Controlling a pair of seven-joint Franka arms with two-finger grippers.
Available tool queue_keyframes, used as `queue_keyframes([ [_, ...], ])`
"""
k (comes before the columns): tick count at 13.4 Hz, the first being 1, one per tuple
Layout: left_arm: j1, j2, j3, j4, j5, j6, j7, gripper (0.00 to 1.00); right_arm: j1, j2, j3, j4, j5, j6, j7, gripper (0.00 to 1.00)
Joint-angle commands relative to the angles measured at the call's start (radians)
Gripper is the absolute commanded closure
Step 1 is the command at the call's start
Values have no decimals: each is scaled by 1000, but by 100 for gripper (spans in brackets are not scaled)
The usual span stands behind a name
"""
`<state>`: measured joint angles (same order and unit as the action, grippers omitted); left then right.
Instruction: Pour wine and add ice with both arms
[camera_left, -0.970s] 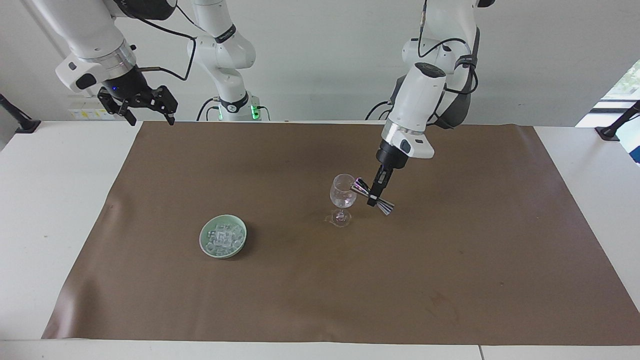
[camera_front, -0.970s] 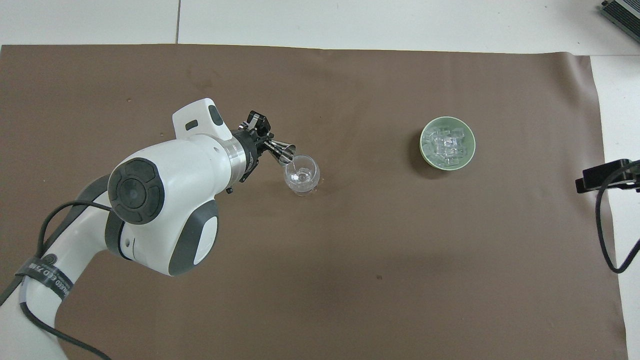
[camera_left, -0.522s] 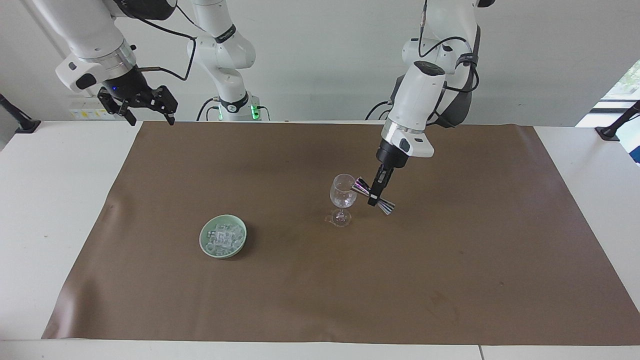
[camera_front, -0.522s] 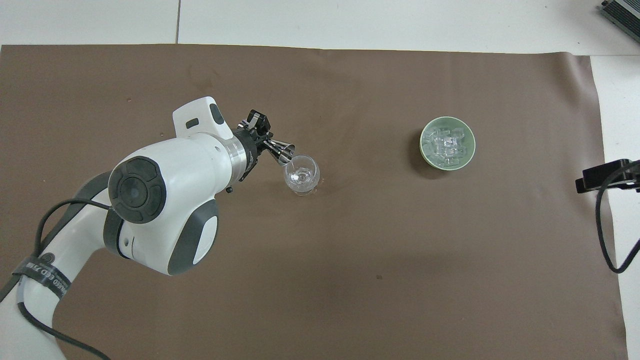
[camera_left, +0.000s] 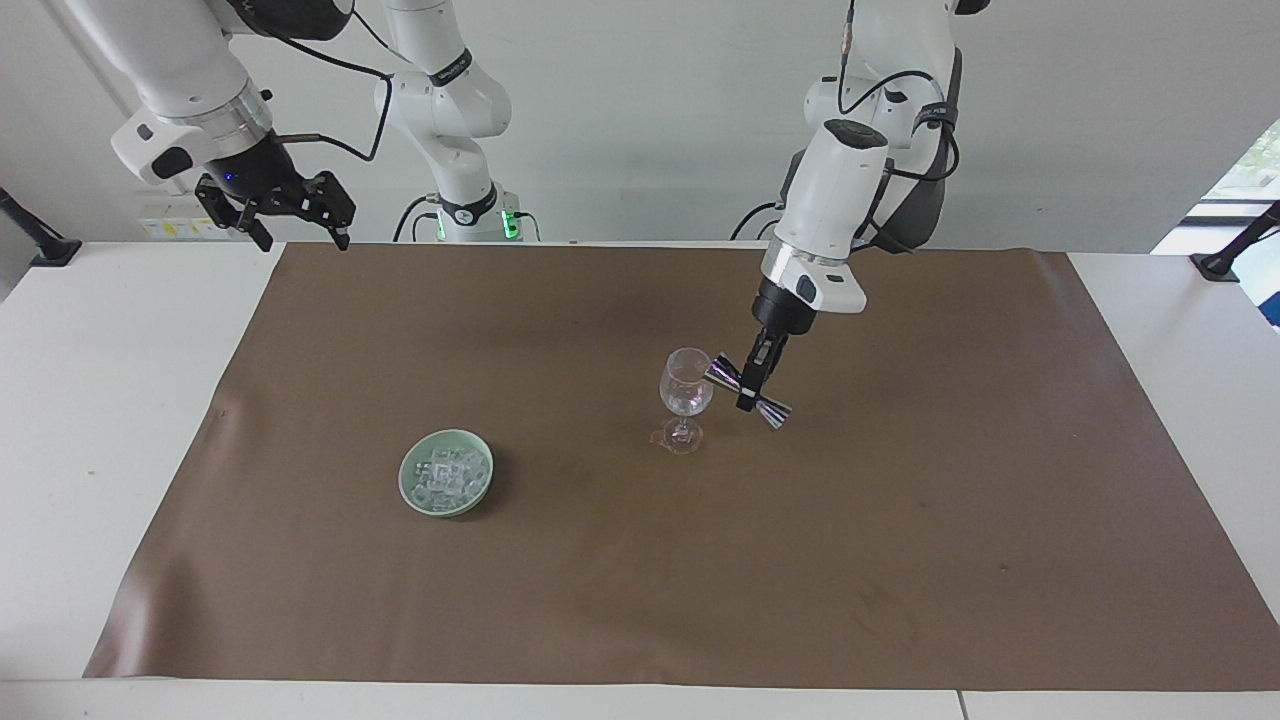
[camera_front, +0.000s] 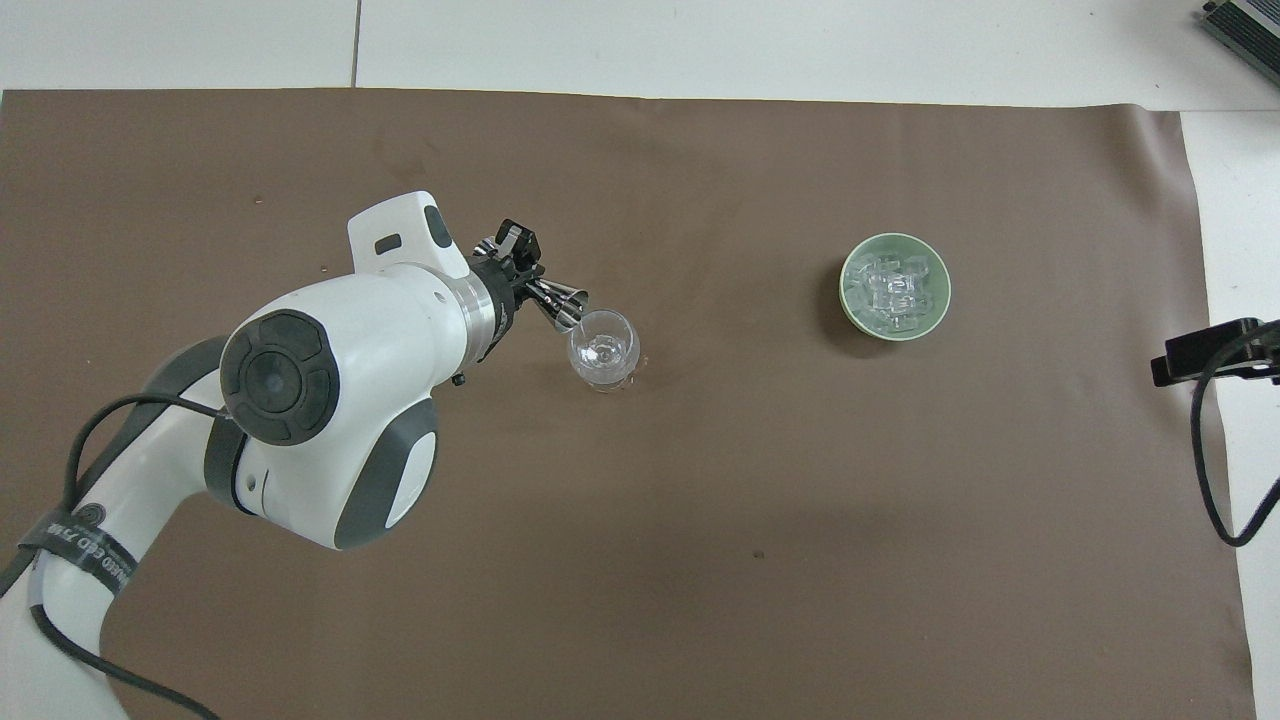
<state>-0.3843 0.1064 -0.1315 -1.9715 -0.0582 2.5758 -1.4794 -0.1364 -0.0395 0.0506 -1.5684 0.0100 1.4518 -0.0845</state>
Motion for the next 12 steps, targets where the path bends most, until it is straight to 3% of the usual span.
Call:
queue_keyframes([
  [1, -15, 4, 12, 23, 37, -38, -30, 100, -6, -11, 3, -4, 4, -5, -12, 0],
  [12, -18, 4, 10, 39, 72, -55, -61, 100, -6, -11, 3, -4, 4, -5, -12, 0],
])
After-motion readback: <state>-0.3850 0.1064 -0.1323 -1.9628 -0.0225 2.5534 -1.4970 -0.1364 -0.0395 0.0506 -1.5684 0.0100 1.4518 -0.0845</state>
